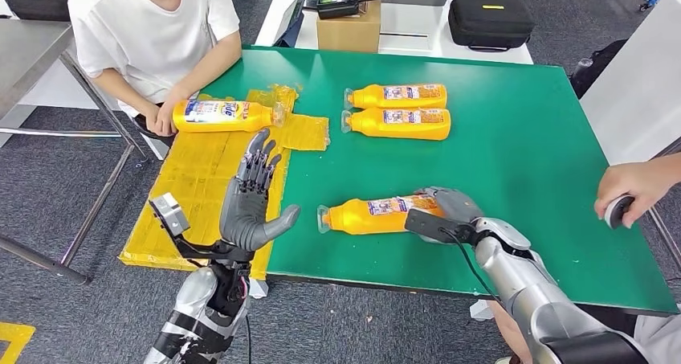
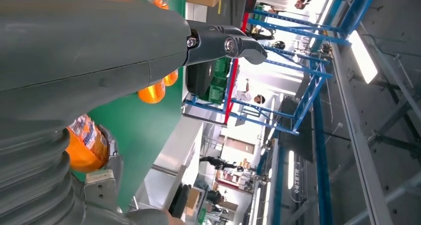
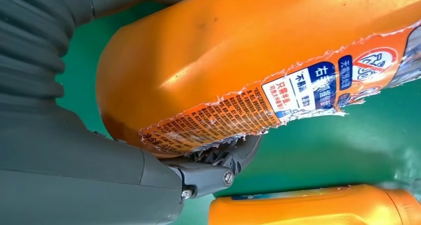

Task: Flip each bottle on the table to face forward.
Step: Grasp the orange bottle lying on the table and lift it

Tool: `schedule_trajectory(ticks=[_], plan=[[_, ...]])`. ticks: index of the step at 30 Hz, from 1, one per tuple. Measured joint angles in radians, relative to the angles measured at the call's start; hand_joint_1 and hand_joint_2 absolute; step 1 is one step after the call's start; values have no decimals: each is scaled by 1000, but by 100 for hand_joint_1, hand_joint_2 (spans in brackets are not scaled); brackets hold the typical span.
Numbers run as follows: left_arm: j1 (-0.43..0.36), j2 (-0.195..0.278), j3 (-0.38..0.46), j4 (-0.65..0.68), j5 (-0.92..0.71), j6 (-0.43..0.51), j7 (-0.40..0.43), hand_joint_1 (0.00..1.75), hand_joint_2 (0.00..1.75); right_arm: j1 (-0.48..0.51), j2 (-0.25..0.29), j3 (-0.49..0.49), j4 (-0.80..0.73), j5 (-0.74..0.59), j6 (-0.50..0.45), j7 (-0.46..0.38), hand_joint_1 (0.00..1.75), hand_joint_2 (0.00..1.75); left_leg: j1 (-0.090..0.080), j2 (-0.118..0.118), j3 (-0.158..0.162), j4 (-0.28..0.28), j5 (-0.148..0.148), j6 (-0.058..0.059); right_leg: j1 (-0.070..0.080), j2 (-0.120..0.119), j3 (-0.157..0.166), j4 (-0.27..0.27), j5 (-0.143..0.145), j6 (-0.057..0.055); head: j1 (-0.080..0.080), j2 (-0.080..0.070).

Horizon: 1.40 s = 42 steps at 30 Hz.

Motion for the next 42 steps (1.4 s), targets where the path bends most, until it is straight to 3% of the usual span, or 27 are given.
schedule_trajectory(ticks=[5, 9, 16, 23, 27, 31, 35, 42], plan=[[41, 2, -1, -23, -123, 109, -76, 0, 175, 69, -1, -22, -25, -158, -117, -138, 175, 175, 0, -1, 0, 0, 0, 0, 0, 0, 1, 0, 0, 0, 0, 0], [105, 0, 2, -85, -190, 210, -136, 0, 175, 227, 21, -85, -183, -362, -164, -266, 175, 175, 0, -1, -3, 0, -1, 0, 0, 0, -1, 0, -1, 0, 0, 0], [234, -20, 27, -181, -119, 258, -133, 0, 175, 538, 119, -171, -709, -564, -333, -287, 175, 175, 2, -5, -6, -1, -3, -2, 2, -2, -4, 0, -5, 1, 0, 0], [314, -22, 27, -170, -121, 180, -97, 0, 175, 673, 188, -204, -992, -691, -336, -304, 175, 175, 1, -5, -6, -1, -3, -2, 0, -2, -5, 0, -5, 1, 0, 0], [334, -8, -16, -148, -136, 57, -101, 0, 175, 685, 208, -196, -1016, -695, -250, -301, 175, 175, 1, -5, -6, -1, -3, -2, 0, -2, -4, 0, -4, 1, 0, 0], [327, 5, -65, -132, -123, -44, -119, 0, 175, 658, 225, -129, -956, -611, -152, -286, 175, 175, 1, -5, -6, -1, -3, -2, 1, -2, -4, 0, -4, 1, 0, 0], [302, 8, -89, -125, -110, -101, -121, 0, 175, 617, 241, -21, -840, -493, -145, -287, 175, 175, 2, -5, -5, -1, -2, -2, 1, -2, -4, 1, -4, 1, 0, 0], [279, 6, -94, -125, -77, -124, -86, 0, 175, 577, 282, 105, -688, -438, -183, -283, 175, 175, 2, -5, -6, -1, -3, -2, 1, -2, -4, 0, -4, 1, 0, 0]])
